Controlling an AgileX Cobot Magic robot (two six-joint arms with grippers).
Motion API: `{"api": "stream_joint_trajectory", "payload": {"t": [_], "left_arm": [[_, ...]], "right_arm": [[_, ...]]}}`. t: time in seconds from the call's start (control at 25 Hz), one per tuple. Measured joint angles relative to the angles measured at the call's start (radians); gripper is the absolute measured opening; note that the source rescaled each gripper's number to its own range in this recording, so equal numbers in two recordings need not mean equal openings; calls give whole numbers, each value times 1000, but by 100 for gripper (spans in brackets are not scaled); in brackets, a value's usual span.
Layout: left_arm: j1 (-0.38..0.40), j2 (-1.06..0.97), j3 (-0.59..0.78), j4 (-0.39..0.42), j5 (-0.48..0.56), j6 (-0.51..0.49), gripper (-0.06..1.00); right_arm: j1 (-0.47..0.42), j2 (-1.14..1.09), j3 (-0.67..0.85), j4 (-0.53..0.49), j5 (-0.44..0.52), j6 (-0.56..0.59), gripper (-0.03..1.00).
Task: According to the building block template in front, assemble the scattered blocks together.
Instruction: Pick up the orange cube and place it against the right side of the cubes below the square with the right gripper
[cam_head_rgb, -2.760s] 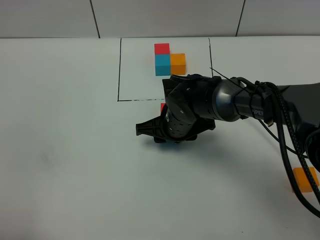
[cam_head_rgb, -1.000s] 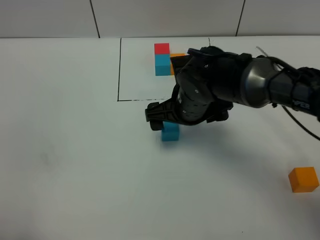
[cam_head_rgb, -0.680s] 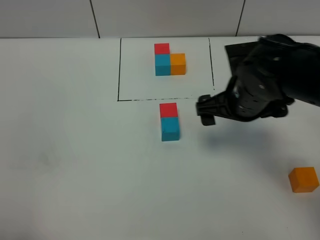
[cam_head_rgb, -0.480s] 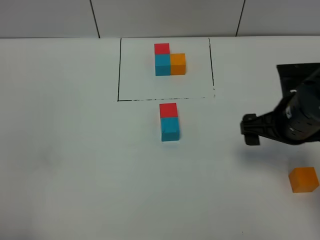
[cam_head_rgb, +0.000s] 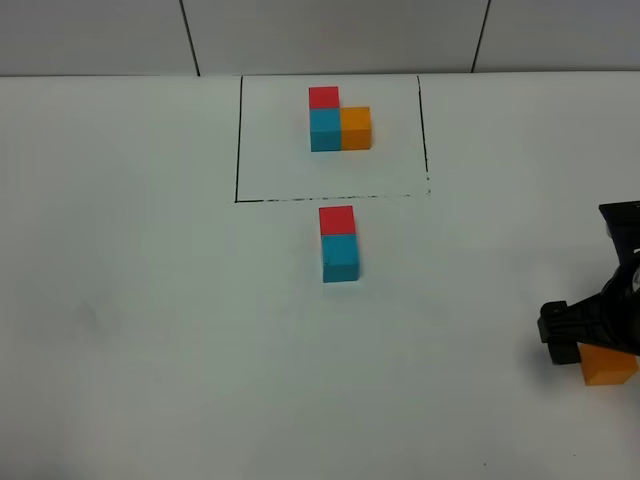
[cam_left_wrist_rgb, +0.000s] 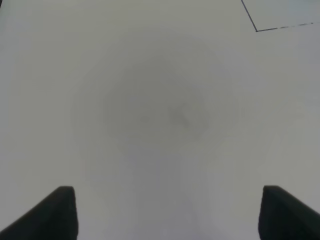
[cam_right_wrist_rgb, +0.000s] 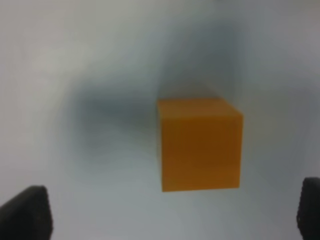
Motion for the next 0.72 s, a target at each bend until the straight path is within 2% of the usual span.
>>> {"api": "stream_joint_trajectory", "payload": {"t": [0.24,0.48,0.72], "left_arm": [[0,0,0,0,0,0,68],[0,0,0,0,0,0,68],[0,0,0,0,0,0,68]], "right_arm": [[-32,0,44,13,-97,-26,100],[-103,48,49,13,-130,-85,100],[-111,103,52,32,-181,-115,95]]}}
